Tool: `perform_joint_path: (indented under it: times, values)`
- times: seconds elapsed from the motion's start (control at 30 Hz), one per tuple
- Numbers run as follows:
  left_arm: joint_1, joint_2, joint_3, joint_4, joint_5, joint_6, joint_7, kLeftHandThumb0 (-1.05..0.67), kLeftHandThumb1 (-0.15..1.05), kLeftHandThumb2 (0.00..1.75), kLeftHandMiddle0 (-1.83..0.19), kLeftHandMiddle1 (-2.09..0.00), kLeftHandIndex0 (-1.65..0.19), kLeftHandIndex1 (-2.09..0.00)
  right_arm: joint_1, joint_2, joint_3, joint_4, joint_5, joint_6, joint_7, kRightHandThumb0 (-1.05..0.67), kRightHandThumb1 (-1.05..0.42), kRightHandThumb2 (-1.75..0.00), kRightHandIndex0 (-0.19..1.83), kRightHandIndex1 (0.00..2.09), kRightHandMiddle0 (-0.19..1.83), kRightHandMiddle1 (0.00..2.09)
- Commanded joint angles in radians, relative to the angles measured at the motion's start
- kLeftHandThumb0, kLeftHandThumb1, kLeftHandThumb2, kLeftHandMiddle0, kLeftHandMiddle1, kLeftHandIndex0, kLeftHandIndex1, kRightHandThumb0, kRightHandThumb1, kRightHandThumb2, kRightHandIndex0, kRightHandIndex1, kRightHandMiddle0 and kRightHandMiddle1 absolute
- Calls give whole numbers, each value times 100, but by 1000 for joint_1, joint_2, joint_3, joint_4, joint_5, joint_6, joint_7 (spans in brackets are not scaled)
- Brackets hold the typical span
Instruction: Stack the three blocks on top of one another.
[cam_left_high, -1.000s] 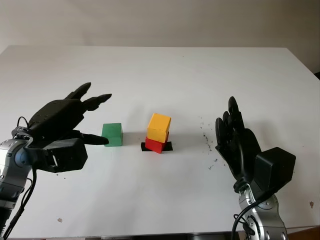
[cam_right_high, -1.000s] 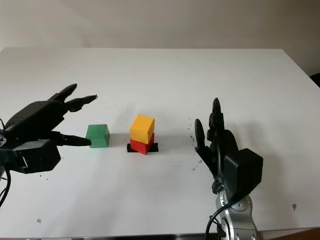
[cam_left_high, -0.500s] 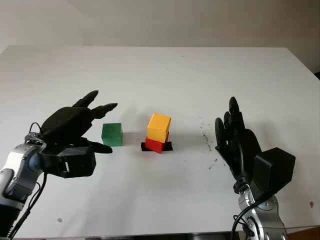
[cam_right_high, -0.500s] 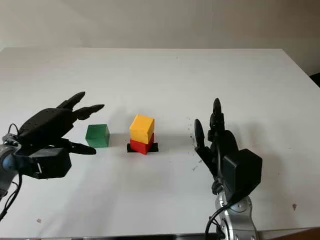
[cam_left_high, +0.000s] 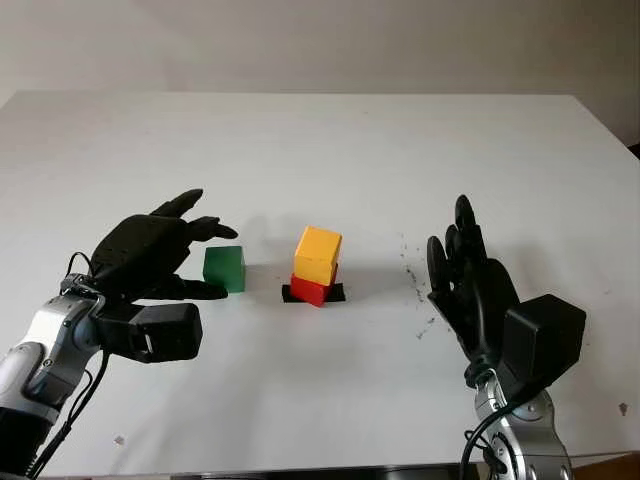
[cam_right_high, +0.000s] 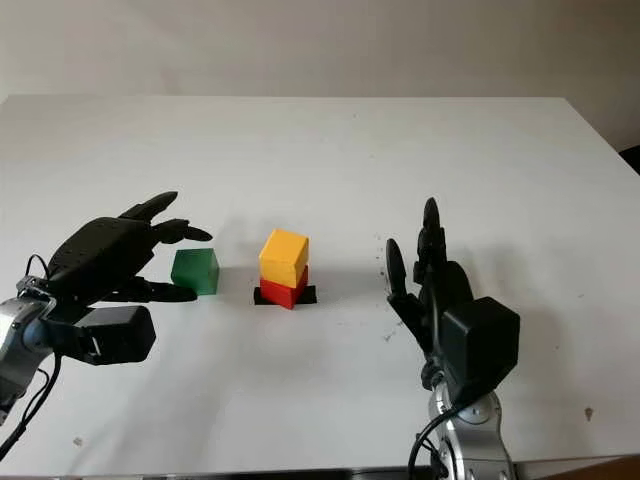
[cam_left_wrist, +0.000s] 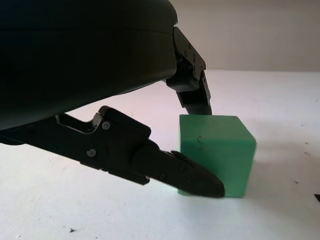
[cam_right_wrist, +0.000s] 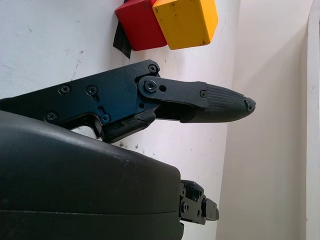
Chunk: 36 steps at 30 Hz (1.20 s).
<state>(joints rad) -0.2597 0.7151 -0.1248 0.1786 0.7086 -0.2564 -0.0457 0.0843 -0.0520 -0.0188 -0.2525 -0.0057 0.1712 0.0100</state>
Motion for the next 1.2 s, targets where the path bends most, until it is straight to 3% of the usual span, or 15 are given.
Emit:
perform_joint_path:
  times: [0.0, 0.27, 0.43, 0.6, 0.73, 0.97, 1.17]
  values:
    - [-16, 4, -8, 16, 6, -24, 30, -46, 105, 16, -22, -6, -25, -123, -1, -8, -3, -26, -8, -2, -1, -71, -105, -52, -16, 6, -10, 6]
    - [-13, 0, 16, 21, -55, -62, 28, -45, 105, 19, -28, -7, -19, -138, -3, -10, -3, -32, -17, 15, -2, -70, -105, -51, -15, 6, -9, 6]
    - [-14, -17, 52, 23, -210, -65, -47, -46, 105, 16, -32, -7, -22, -138, -6, -10, -3, -33, -22, 18, 2, -68, -105, -51, -16, 5, -10, 5]
    - [-29, -30, 99, 27, -424, -34, -197, -44, 105, 14, -32, -5, -25, -135, -11, -10, 2, -29, -40, 20, -4, -69, -105, -51, -16, 5, -9, 6]
    - [-66, -34, 144, 52, -572, -33, -295, -46, 105, 14, -34, -6, -28, -131, -15, -5, 6, -23, -47, 13, -8, -68, -105, -51, -16, 5, -10, 5]
    - [-147, -48, 168, 97, -646, -22, -344, -49, 105, 9, -42, -7, -40, -132, -24, -6, 17, -15, -80, 14, -24, -69, -105, -51, -16, 6, -8, 6]
    - [-271, -44, 161, 141, -698, -10, -439, -49, 104, 7, -39, -5, -45, -124, -37, -9, 24, -2, -120, 15, -40, -69, -105, -50, -13, 7, -4, 7]
